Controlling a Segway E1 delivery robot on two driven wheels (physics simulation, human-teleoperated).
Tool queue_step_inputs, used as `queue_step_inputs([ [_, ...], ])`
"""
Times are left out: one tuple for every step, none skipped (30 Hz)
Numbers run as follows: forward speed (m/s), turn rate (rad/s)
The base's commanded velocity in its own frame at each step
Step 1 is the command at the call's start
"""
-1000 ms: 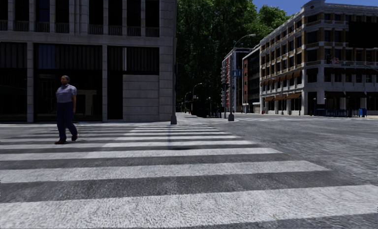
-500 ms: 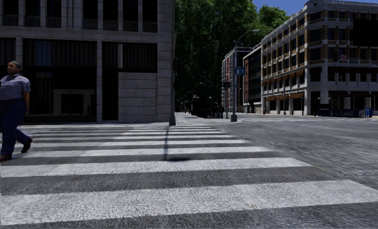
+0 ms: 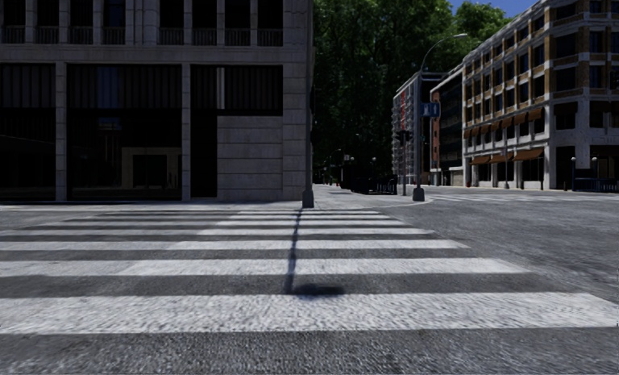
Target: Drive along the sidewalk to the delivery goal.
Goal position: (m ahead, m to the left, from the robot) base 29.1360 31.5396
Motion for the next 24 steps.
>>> queue_step_inputs([
  [1.67,0.0],
  [1.67,0.0],
  [1.67,0.0],
  [1.67,0.0],
  [1.67,0.0],
  [1.67,0.0],
  [1.67,0.0],
  [1.67,0.0],
  [1.67,0.0],
  [1.67,0.0],
  [1.67,0.0],
  [1.68,0.0],
  [1.68,0.0],
  [1.68,0.0],
  [1.68,0.0],
  [1.68,0.0],
  [1.67,0.06],
  [1.68,0.27],
  [1.69,0.59],
  [1.69,0.59],
  [1.69,0.79],
  [1.69,0.84],
  [1.69,0.86],
  [1.69,0.49],
])
